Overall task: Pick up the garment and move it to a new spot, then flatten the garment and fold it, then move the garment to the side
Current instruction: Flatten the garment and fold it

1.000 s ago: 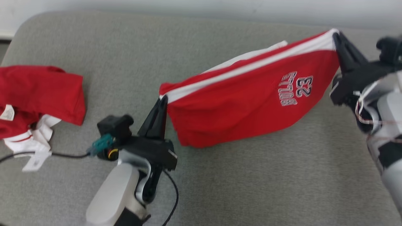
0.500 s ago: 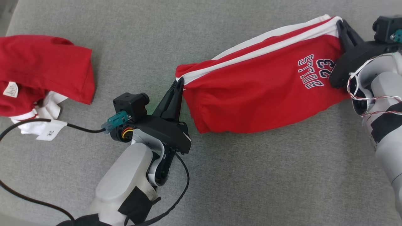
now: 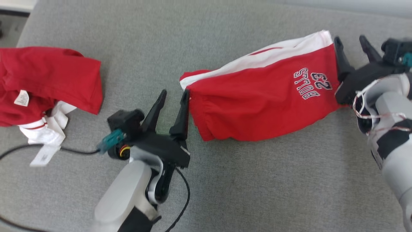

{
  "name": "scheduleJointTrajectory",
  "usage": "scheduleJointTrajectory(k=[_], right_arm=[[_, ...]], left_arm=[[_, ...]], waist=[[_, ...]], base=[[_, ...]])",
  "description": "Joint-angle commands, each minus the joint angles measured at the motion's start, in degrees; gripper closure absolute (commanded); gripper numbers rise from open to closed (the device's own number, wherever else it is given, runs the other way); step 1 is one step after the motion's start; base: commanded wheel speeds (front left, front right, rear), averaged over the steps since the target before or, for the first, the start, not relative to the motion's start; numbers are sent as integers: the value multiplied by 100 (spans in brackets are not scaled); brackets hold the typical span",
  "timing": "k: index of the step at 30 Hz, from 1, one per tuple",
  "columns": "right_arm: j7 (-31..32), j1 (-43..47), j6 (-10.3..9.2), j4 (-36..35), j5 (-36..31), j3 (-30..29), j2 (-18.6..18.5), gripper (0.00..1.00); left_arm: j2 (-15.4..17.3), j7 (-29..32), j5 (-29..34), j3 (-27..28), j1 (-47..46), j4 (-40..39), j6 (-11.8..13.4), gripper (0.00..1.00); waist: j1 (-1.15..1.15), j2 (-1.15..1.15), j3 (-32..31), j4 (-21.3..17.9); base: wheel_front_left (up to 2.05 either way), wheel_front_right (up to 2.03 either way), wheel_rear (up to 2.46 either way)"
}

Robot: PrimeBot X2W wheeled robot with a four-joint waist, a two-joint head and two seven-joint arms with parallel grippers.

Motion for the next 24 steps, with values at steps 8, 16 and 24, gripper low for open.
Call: scheduleJointTrajectory(k=[8, 16, 24], right_arm=[[-100, 918, -16, -347, 438, 58, -181, 0], [-95, 1638, -16, -554, 599, -190, -161, 0], [-96, 1745, -16, -292, 478, -392, -33, 0]], left_arm=[[55, -17, 1164, 901, 1289, -1209, 85, 0], [16, -18, 2171, 1639, 2599, -2080, 9, 0], [9, -18, 2551, 1683, 3279, -2310, 107, 0]], waist=[[0, -1, -744, -237], [0, -1, -942, -198], [0, -1, -920, 37]], base=[[0, 0, 0], [0, 0, 0], [0, 0, 0]])
